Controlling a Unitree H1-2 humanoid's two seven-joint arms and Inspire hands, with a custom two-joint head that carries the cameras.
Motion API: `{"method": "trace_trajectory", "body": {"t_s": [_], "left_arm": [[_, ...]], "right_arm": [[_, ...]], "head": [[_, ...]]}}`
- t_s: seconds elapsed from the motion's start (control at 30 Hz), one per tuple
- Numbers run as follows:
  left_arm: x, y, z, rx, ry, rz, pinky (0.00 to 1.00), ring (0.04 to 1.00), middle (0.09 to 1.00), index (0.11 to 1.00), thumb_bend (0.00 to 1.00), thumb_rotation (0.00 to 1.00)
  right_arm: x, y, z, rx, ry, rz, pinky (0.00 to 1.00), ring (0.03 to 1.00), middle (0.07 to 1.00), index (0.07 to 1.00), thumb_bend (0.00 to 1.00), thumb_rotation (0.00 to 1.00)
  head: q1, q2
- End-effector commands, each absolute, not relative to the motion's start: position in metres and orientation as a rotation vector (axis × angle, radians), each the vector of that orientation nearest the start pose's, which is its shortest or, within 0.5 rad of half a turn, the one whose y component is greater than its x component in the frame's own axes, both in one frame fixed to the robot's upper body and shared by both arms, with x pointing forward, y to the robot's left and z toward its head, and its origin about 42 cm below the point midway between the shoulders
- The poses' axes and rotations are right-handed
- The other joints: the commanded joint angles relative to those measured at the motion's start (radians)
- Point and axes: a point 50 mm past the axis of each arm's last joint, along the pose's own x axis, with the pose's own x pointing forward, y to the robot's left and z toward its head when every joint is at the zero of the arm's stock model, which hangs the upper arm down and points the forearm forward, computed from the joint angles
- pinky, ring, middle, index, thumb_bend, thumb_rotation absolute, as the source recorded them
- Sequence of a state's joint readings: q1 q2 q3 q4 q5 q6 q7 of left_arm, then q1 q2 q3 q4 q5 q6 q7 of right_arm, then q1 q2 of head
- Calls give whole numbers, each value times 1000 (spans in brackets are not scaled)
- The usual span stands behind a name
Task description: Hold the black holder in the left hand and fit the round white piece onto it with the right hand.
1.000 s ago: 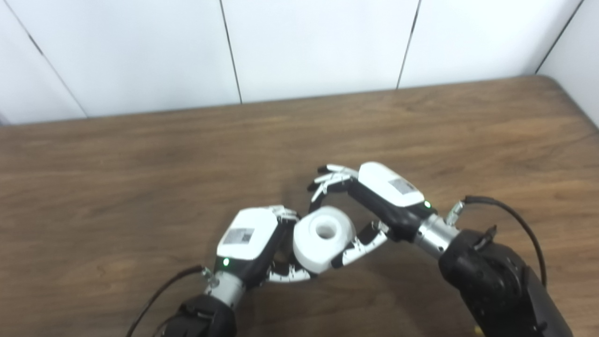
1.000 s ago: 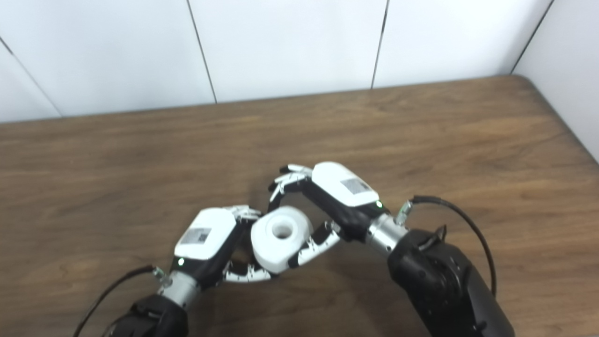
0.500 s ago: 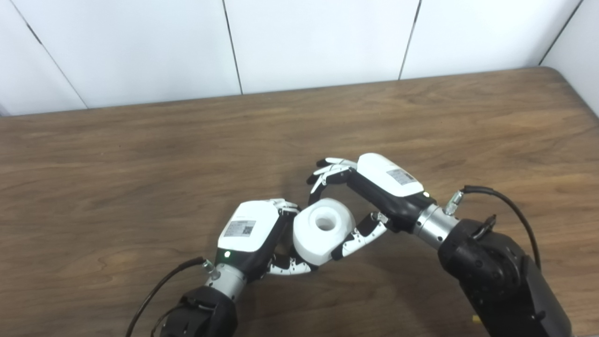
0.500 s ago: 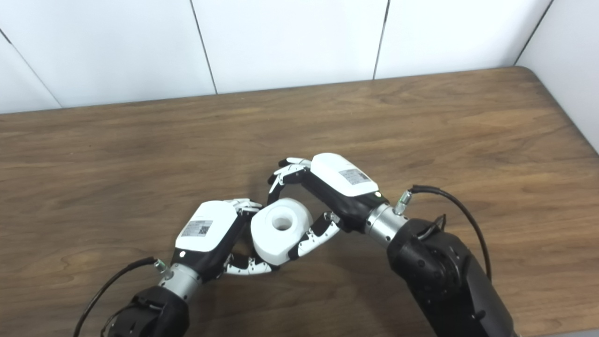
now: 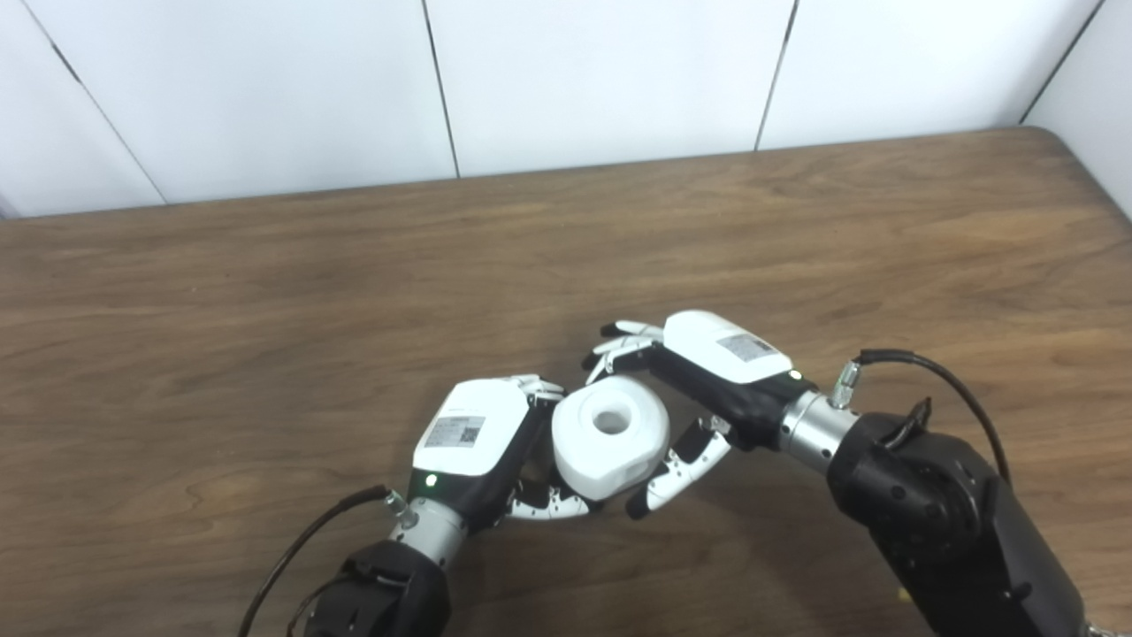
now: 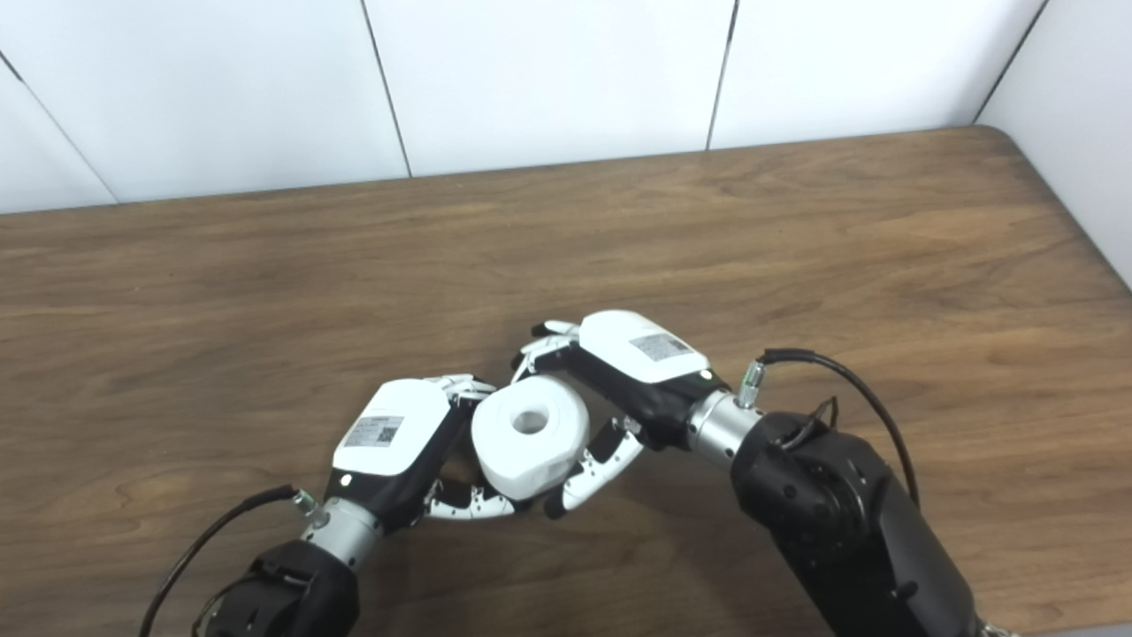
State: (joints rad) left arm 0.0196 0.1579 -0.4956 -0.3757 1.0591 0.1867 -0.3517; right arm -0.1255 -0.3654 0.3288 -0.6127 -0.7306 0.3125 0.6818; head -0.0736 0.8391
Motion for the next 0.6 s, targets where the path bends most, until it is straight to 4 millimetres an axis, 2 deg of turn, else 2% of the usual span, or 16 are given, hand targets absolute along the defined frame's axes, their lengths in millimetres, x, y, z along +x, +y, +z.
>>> {"method": "trace_trajectory", "body": {"t_s": [0.0, 0.23, 0.57], "left_arm": [[229, 121, 139, 1159, -113, -598, 818, 842, 770, 486, 521, 49], [230, 120, 136, 1161, -114, -598, 815, 840, 767, 486, 521, 49], [231, 118, 134, 1162, -118, -600, 808, 836, 762, 486, 521, 49]], "right_arm": [[261, -192, 247, -1138, -220, 625, 978, 979, 876, 769, 1000, 353], [264, -194, 247, -1158, -211, 622, 1000, 998, 908, 833, 1000, 415], [266, -196, 251, -1162, -191, 616, 1000, 1000, 926, 864, 1000, 427]], "head": [[-2, 1], [-2, -6], [0, -10]]}}
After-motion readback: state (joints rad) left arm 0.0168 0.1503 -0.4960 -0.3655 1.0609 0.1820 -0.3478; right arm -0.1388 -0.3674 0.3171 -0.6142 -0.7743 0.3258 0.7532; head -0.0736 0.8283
